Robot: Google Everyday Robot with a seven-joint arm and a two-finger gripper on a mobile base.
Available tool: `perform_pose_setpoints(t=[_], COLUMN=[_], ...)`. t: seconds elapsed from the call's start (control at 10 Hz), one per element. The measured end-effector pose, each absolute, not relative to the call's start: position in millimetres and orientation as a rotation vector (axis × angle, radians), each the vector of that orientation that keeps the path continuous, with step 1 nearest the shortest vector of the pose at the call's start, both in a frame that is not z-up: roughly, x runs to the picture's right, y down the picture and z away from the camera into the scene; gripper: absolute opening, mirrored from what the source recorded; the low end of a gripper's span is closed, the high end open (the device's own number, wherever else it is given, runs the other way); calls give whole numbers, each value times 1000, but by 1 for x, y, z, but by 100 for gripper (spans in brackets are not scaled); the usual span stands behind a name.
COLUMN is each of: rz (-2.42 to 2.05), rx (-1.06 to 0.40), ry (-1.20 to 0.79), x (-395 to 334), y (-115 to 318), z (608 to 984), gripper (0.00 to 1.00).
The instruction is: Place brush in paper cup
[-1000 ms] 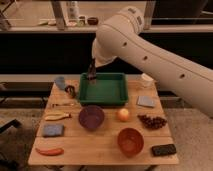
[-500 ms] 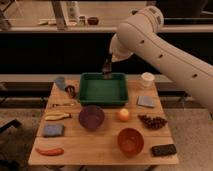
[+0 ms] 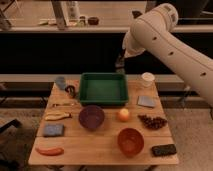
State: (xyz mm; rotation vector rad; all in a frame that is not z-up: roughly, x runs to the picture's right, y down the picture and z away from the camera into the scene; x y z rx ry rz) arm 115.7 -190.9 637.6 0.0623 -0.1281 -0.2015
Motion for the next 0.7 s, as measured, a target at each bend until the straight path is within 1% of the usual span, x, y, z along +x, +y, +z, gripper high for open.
perform_pose_setpoints(t=[0.3,0.7], rz=[-250,-240], rx=[81,94], ry=[-116,-79], x=[133,168], y=[-202,-211], z=[646,645], gripper=[0,0])
